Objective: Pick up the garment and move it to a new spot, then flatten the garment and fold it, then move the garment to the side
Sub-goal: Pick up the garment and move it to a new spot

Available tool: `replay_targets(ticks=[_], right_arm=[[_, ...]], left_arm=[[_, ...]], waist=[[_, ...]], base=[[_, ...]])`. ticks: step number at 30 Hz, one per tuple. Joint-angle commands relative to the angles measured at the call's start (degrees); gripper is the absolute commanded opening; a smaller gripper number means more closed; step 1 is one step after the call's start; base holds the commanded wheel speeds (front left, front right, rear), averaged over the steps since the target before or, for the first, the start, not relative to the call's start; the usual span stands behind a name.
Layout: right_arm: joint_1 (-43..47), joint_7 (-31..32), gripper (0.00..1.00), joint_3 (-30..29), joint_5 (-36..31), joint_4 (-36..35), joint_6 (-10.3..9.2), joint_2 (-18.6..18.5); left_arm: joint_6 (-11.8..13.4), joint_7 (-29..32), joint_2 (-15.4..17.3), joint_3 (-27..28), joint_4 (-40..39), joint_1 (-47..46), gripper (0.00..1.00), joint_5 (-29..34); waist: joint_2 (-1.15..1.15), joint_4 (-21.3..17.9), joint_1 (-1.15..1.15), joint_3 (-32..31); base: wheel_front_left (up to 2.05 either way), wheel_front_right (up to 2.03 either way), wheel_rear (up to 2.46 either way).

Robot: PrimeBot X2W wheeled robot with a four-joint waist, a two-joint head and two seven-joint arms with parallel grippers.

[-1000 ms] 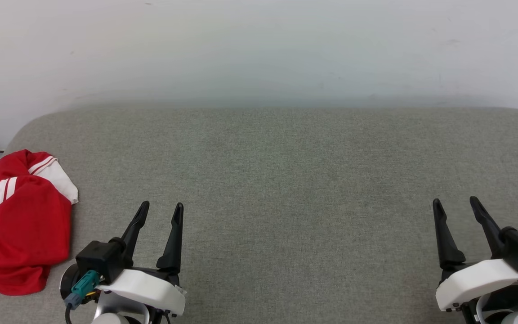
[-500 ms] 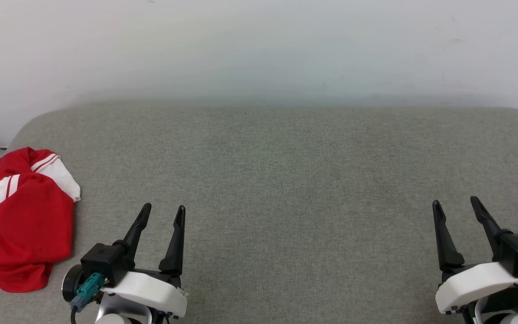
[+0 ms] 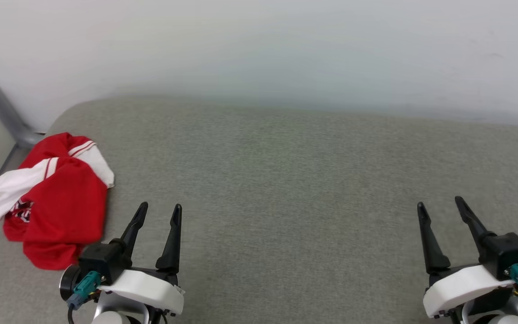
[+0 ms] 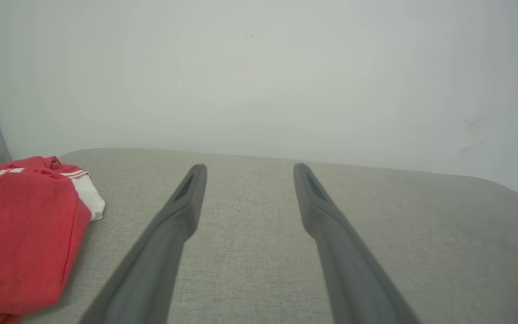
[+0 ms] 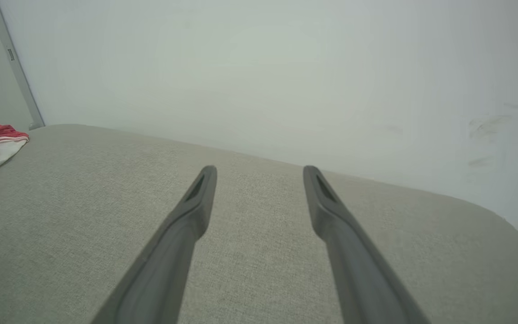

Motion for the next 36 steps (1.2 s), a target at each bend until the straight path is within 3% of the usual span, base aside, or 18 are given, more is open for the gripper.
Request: replay_targets(ticks=[1, 19, 36], right_arm=[[0.7, 0.2, 1.0, 0.8, 0.3, -0.4, -0.03, -0.1], [1.3, -0.8, 1.0, 6.3, 2.6, -1.6, -0.03, -0.1], [1.3, -1.6, 1.0, 8.1, 3.3, -0.6, -0.03, -0.1]], left_arm=[[-0.1, -0.2, 0.2, 0.4, 0.3, -0.6, 1.0, -0.6], [-0.1, -0.2, 0.6, 3.7, 1.5, 0.6, 1.0, -1.3], [-0.1, -0.2, 1.2, 3.7, 1.9, 0.4, 1.0, -1.9]], waist=[[0.0, 2.2, 0.0, -0.2], [0.0, 15.0, 0.0, -1.2], [0.0, 19.2, 0.0, -1.3]], base=[[0.0, 0.0, 0.0], [0.0, 0.0, 0.0], [0.0, 0.0, 0.0]])
